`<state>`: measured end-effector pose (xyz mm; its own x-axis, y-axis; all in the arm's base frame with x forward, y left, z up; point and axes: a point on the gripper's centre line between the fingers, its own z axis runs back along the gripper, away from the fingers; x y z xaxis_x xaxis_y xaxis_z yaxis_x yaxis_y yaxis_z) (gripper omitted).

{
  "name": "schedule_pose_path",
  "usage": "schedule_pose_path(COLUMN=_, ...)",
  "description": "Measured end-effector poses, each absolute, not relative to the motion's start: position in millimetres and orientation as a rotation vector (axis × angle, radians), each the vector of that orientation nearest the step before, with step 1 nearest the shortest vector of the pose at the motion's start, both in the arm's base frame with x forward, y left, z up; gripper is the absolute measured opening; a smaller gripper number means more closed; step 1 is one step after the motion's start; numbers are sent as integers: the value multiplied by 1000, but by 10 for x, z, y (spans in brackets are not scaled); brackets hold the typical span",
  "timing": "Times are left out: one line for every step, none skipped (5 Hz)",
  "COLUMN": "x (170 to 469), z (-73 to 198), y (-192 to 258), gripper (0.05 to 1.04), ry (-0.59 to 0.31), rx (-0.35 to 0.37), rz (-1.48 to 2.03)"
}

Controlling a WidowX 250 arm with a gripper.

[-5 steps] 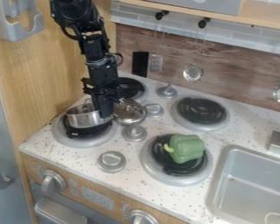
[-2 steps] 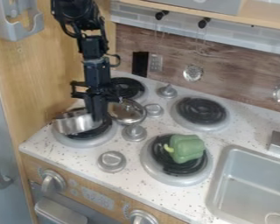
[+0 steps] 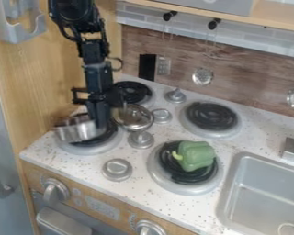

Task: Take silver pot and place it on bottom left burner

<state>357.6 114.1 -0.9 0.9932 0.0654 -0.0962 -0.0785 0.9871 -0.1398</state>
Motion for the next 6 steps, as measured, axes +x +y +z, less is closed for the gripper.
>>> schedule_pose_path(x=3580, z=-28, y=1145, gripper=52, ry=31, rx=-121, rz=11)
schedule_pose_path(x=3659, z=-63, y=1123, gripper=52, ry=-33, rx=-90, rz=-55)
schedule_pose_path(x=3762, z=-61, y=1076, gripper=52, ry=-96, rx=-102, rz=-102)
schedule_pose_path(x=3889, z=-69, y=1023, gripper=52, ry=-136, rx=-142, rz=-196)
schedule_pose_path(x=3941, z=-137, y=1031, gripper=52, ry=-111, rx=-133, rz=-207)
schedule_pose_path(x=3999, z=-176, y=1015, gripper=68, ry=-60, rx=-84, rz=-188)
